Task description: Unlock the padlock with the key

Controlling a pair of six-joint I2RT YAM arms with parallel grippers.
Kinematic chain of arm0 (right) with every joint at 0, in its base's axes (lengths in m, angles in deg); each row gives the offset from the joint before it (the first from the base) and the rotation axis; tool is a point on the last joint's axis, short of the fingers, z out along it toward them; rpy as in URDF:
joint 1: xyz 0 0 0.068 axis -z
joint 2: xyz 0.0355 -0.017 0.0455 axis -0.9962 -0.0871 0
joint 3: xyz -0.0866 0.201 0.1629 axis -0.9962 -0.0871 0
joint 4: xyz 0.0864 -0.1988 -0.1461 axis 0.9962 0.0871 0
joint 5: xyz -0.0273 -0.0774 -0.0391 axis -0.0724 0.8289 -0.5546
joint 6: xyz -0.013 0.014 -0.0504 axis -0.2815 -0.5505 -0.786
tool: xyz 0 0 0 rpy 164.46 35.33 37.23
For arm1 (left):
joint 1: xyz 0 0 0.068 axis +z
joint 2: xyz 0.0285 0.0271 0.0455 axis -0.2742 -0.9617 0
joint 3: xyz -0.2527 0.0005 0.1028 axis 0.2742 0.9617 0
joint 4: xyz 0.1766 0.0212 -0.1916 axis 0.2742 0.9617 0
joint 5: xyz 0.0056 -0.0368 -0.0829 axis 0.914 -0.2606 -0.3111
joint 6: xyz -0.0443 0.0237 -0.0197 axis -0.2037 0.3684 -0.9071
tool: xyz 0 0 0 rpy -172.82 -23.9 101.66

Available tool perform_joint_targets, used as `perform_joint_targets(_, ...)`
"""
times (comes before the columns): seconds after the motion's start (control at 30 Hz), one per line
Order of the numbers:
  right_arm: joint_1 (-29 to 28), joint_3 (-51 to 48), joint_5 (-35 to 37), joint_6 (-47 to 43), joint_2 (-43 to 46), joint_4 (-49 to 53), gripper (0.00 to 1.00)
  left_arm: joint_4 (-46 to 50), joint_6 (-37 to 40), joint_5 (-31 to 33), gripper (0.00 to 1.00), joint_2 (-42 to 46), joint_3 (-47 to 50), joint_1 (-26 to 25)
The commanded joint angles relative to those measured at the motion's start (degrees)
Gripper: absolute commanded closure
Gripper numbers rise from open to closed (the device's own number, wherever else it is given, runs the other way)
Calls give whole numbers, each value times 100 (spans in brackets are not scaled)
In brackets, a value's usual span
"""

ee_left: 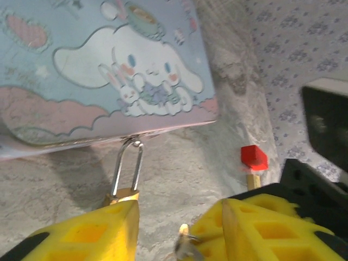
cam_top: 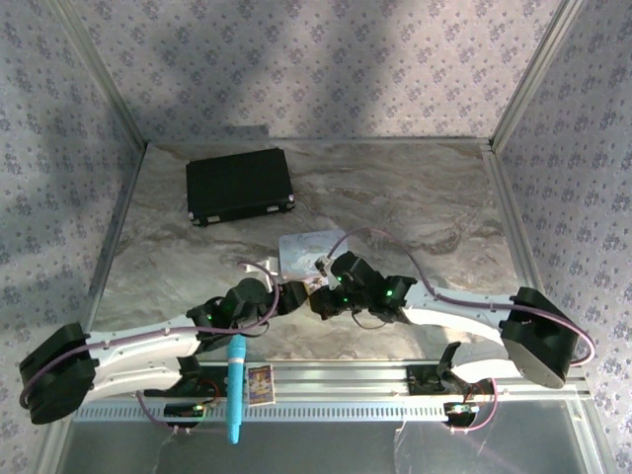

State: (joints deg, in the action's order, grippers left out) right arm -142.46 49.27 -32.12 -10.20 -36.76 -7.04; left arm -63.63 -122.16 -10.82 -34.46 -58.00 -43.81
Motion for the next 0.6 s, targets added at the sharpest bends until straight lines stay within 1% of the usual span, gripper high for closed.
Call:
perform_joint_targets(0.0, 15, -135, -130, 206, 135, -321, 100, -261, -19, 90, 67, -147, -175, -39)
perform_joint_targets(0.1, 27, -219, -171, 277, 168, -449, 100, -192, 15, 162, 76, -137, -242, -39)
perform_joint_targets(0.2, 50, -312, -297, 343, 198, -701, 100, -201, 5, 192, 89, -171, -258, -39)
perform_joint_targets(0.27, 59, -321, -364, 317, 208, -783, 100, -268, -46, 147, 100, -228, -263, -39)
perform_joint_targets(0.33, 63, -319, -444, 208, 223, -821, 100, -201, -18, 101, 100, -214, -328, -37)
perform_joint_targets(0.37, 50, -341, -454, 172, 248, -848, 95, -161, 3, 84, 100, -186, -363, -31)
perform_joint_targets(0.4, 57, -384, -461, 134, 299, -885, 79, -29, 40, 72, 100, -148, -444, -31)
perform_joint_targets(0.43, 74, -450, -411, 133, 384, -884, 56, 177, 107, 54, 100, -103, -535, -8)
perform_joint_targets(0.47, 99, -527, -343, 148, 478, -872, 44, 257, 200, 6, 100, -52, -576, 20)
perform_joint_targets(0.5, 144, -652, -239, 158, 653, -908, 35, 264, 292, -127, 100, 0, -574, 107)
perform_joint_targets(0.57, 235, -956, -107, 127, 1056, -1118, 20, -16, 316, -705, 100, 49, -471, 471)
